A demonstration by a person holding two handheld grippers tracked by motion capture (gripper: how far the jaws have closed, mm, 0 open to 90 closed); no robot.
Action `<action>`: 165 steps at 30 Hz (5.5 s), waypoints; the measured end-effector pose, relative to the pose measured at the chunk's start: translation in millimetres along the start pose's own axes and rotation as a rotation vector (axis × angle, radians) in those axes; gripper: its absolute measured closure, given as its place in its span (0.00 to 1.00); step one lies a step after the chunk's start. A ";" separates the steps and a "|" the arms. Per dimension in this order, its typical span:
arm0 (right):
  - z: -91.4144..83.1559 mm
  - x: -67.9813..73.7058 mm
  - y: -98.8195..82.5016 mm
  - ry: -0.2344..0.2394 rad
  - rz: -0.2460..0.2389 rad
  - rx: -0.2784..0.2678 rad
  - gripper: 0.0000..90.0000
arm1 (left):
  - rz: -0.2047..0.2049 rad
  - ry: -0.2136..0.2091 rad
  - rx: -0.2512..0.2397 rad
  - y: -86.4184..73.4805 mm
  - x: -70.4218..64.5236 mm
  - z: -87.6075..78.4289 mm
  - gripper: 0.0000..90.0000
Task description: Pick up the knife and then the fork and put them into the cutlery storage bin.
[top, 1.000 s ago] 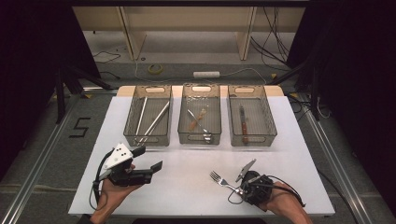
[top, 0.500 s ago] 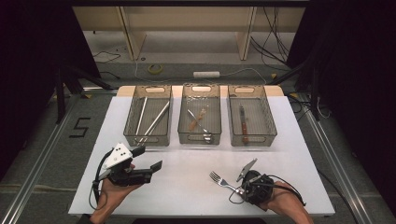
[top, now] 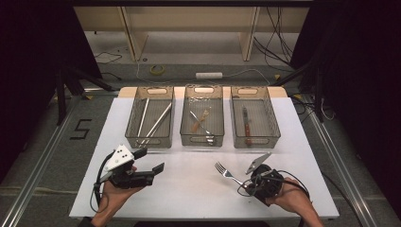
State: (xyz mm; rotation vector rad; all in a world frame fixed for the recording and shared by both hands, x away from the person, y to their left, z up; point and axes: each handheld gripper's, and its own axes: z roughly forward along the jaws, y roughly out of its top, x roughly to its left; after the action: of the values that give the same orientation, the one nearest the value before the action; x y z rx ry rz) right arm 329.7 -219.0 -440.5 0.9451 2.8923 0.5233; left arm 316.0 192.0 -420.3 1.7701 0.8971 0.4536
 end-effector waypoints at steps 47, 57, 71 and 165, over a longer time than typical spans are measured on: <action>-40.6 -75.1 26.9 -0.019 0.164 -0.254 0.86 | -0.006 0.006 -0.012 0.2 1.0 -0.6 0.18; -49.6 -85.4 36.4 -0.017 0.197 -0.316 0.86 | -0.008 0.008 -0.013 0.2 1.1 -0.8 0.18; -59.1 -101.5 52.3 -0.020 0.230 -0.362 0.86 | -0.008 0.011 -0.014 0.1 1.1 -1.2 0.18; -10.9 -178.5 97.1 -0.131 0.530 -0.283 0.83 | -0.012 0.013 -0.021 -0.9 1.7 -3.8 0.18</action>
State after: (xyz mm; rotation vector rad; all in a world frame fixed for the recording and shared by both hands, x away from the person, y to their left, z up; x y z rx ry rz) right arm 527.6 -252.9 -407.2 1.6200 2.3488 0.8337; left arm 314.2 195.8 -419.9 1.7430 0.9085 0.4654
